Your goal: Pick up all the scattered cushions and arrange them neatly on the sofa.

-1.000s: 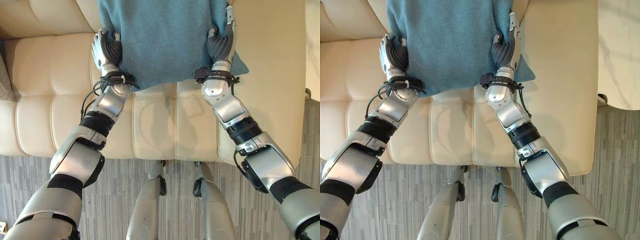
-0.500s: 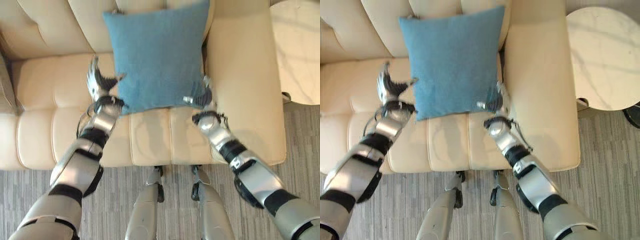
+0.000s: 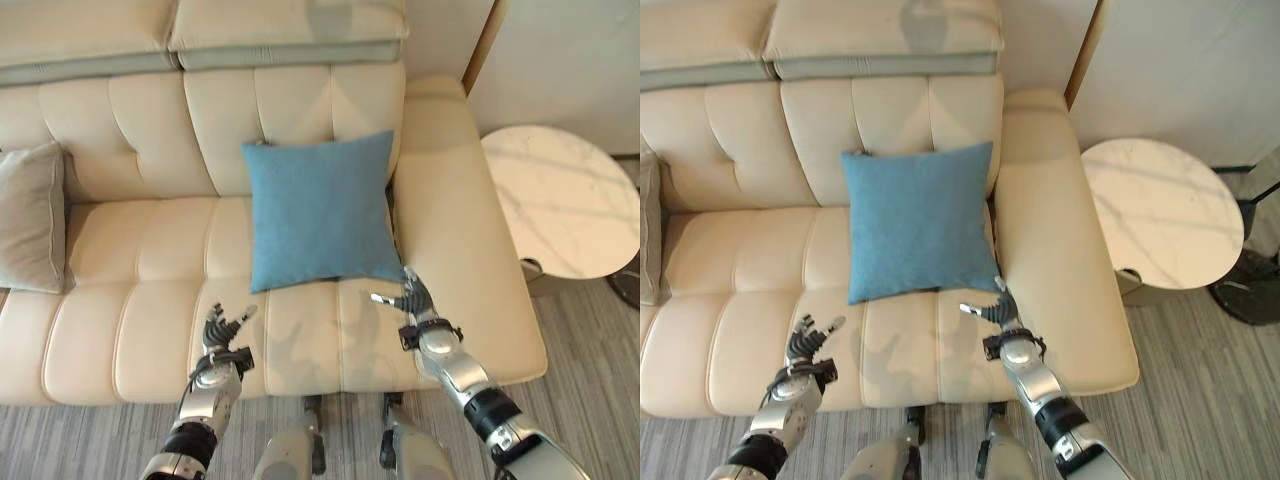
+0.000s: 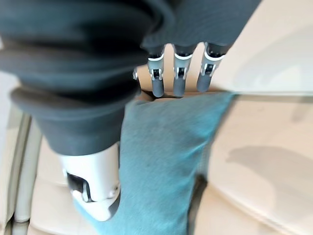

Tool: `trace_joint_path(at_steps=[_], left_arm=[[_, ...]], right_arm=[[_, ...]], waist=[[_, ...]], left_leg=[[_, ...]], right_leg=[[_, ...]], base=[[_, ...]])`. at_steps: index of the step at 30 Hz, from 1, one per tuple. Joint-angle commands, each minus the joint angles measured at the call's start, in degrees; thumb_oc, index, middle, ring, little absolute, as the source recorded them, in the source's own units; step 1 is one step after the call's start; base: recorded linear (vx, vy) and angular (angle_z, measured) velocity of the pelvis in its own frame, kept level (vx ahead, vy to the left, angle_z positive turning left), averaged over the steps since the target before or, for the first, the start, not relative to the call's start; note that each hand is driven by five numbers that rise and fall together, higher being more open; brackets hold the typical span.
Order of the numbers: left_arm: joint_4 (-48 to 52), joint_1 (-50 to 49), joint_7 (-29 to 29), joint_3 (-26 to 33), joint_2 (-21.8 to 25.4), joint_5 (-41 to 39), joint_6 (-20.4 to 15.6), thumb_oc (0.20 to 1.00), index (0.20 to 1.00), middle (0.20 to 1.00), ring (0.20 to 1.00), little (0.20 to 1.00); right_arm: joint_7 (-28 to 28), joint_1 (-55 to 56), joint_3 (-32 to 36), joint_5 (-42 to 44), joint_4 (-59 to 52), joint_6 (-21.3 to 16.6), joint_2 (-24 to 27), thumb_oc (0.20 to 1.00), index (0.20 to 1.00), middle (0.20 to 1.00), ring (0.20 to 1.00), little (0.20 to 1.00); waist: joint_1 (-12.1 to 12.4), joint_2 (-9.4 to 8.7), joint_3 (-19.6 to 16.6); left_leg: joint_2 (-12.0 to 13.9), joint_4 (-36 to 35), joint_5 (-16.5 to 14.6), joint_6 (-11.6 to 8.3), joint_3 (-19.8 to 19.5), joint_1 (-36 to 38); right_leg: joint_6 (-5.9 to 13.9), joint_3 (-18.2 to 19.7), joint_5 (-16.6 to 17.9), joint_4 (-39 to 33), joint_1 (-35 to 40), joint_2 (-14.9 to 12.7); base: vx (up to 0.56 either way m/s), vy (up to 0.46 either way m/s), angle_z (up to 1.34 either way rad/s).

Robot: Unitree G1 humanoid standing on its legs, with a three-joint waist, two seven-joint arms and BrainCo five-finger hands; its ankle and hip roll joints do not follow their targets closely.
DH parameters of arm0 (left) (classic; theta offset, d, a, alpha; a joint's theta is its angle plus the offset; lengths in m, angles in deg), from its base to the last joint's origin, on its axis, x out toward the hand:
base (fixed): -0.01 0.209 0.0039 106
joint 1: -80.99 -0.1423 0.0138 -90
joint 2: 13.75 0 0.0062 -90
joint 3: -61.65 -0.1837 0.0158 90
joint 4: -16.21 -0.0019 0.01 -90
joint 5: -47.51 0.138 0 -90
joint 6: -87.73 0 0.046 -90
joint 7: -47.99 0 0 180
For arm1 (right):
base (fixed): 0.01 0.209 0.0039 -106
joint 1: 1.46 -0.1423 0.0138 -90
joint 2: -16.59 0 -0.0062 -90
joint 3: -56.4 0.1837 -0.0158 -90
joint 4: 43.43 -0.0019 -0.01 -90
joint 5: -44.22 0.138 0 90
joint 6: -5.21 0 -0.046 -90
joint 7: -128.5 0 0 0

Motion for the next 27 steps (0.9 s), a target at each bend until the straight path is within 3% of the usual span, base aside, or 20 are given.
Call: trace_joint_path(at_steps=[1,7,12,13,15,16,17,19,24,25,27], left_arm=[[-6.5,1.7,5.7,-0.3,-0.6,-2.1,0.5,1.0,1.0,1.0,1.0,1.0],[-14.7,-0.5,10.6,-2.0,-1.3,2.8,3.3,1.0,1.0,1.0,1.0,1.0],[-20.3,-0.9,12.7,-1.8,-1.1,7.0,4.1,1.0,1.0,1.0,1.0,1.0],[-21.9,-1.2,12.9,-1.7,-0.7,9.0,4.0,1.0,1.0,1.0,1.0,1.0],[-22.6,-1.5,13.2,-1.6,-0.7,9.4,3.8,1.0,1.0,1.0,1.0,1.0],[-25.0,-1.8,13.9,-1.2,-0.7,10.4,4.1,1.0,1.0,1.0,1.0,1.0],[-25.0,-1.8,13.9,-1.2,-0.7,10.4,4.1,1.0,1.0,1.0,1.0,1.0],[-28.8,-2.4,14.8,-0.5,-0.9,11.5,4.7,1.0,1.0,1.0,1.0,1.0],[-31.9,-3.4,14.9,0.7,-1.2,11.7,5.1,1.0,1.0,1.0,1.0,1.0],[-33.1,-3.4,14.5,1.8,-0.9,11.6,5.0,1.0,1.0,1.0,1.0,1.0],[-33.1,-3.7,14.6,1.9,-1.0,11.9,5.1,1.0,1.0,1.0,1.0,1.0]], right_arm=[[2.8,-0.6,2.2,-2.6,2.9,0.4,1.7,1.0,1.0,1.0,1.0,1.0],[5.9,5.5,8.1,-0.5,16.9,2.3,3.2,1.0,1.0,1.0,1.0,1.0],[7.3,7.7,11.9,-0.4,26.9,2.8,4.1,1.0,1.0,1.0,1.0,1.0],[7.5,8.4,12.9,-0.9,29.5,2.8,4.6,1.0,1.0,1.0,1.0,1.0],[7.9,8.6,13.0,-0.9,30.7,2.4,4.6,1.0,1.0,1.0,1.0,1.0],[8.5,9.3,13.8,-0.3,32.9,2.1,4.3,1.0,1.0,1.0,1.0,1.0],[8.5,9.3,13.8,-0.3,33.0,2.1,4.3,1.0,1.0,1.0,1.0,1.0],[9.2,10.0,15.1,1.2,35.5,1.8,3.6,1.0,1.0,1.0,1.0,1.0],[9.8,10.4,15.3,1.6,36.8,2.0,2.8,1.0,1.0,1.0,1.0,1.0],[9.8,10.0,13.9,1.0,36.0,1.9,2.6,1.0,1.0,1.0,1.0,1.0],[10.0,10.3,13.6,0.7,36.0,1.8,2.7,1.0,1.0,1.0,1.0,1.0]], waist=[[-0.1,0.99,-3.9],[-1.0,0.69,-7.0],[-1.6,0.53,-7.3],[-2.0,1.08,-6.0],[-2.0,1.36,-5.7],[-2.1,1.86,-5.1],[-2.1,1.88,-5.2],[-2.2,2.02,-5.6],[-1.9,1.11,-6.8],[-1.4,0.7,-6.2],[-1.4,0.63,-6.3]], left_leg=[[-1.2,-0.4,-5.4,0.73,-3.9,0.6],[-1.9,-0.4,-7.1,1.25,-3.8,4.8],[-1.9,-0.4,-7.6,1.43,-2.7,6.2],[-1.2,-0.4,-7.1,1.85,-1.9,6.9],[-0.9,-0.4,-6.9,1.96,-1.5,6.9],[-0.3,-0.4,-6.5,2.0,-1.0,7.3],[-0.3,-0.4,-6.5,1.99,-1.0,7.2],[-0.2,-0.4,-6.7,2.22,-0.4,7.8],[-0.6,-0.4,-5.7,1.73,-0.1,6.5],[0.3,-0.4,-2.7,0.5,0.4,4.6],[0.5,-0.4,-2.1,0.11,0.3,4.2]], right_leg=[[3.16,-1.7,-5.4,0.0,3.6,0.3],[3.69,-1.9,-5.9,0.0,7.9,0.0],[4.43,-1.2,-4.4,0.0,8.4,-0.1],[4.12,-0.6,-6.2,4.8,7.6,0.5],[3.54,-0.3,-7.7,7.1,7.4,0.8],[2.44,-0.6,-11.6,11.8,8.4,1.7],[2.42,-0.6,-11.5,11.8,8.3,1.7],[1.68,-1.1,-15.2,18.5,10.8,2.0],[1.72,1.4,-16.5,16.4,15.5,4.1],[-0.22,2.3,-18.4,9.3,17.8,6.2],[-0.68,2.5,-19.2,9.1,17.2,6.6]], base=[[0.0,0.081,-0.19],[0.0,0.096,-0.04],[-0.08,0.062,-0.04],[-0.16,0.027,-0.27],[-0.15,0.008,-0.35],[-0.1,-0.017,-0.49],[-0.14,-0.033,-0.49],[-0.12,-0.103,-0.26],[-0.18,-0.192,-0.17],[-0.25,-0.228,-0.25],[-0.34,-0.29,-0.14]])
